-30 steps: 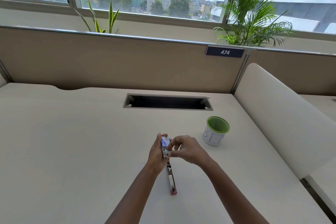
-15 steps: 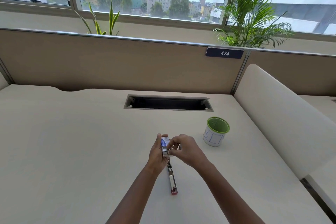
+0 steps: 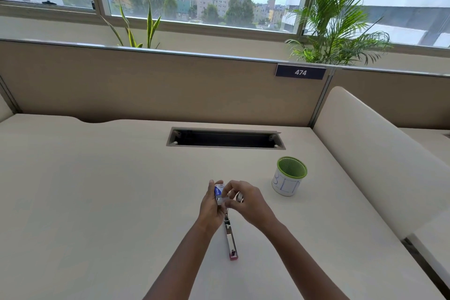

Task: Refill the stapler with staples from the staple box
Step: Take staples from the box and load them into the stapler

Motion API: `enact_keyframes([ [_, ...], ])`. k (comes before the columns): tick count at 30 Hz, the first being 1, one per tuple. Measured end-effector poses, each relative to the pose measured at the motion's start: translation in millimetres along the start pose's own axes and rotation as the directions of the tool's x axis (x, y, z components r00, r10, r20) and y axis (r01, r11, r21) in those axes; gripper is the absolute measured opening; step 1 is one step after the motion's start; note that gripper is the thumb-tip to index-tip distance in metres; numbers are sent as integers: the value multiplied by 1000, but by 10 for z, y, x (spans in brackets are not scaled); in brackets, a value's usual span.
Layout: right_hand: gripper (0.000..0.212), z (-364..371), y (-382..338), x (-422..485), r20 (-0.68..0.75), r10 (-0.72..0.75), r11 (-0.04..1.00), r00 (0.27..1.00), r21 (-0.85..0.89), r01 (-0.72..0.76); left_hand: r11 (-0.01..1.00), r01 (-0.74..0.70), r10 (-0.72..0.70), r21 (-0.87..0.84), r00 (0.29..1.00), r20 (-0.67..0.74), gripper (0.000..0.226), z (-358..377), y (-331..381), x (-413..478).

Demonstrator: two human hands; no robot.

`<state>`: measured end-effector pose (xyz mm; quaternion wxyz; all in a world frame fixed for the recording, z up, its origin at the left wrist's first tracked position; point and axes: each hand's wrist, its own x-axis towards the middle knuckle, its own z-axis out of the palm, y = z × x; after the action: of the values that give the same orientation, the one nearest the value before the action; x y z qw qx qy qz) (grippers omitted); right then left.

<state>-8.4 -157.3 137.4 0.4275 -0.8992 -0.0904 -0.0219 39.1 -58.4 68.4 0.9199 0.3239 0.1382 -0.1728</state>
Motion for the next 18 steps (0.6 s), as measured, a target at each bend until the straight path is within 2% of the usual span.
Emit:
enact_keyframes([
  [11,11,162,91,-11,-156,-56,998,986,-33,51,998,5,-7,-68,1000,-26,36,-10,1,-15],
  [18,7,179,93,13,-214,-34,998,976,-54,23,996,14,-15,-91,1000,-10,35,42,13,-21],
])
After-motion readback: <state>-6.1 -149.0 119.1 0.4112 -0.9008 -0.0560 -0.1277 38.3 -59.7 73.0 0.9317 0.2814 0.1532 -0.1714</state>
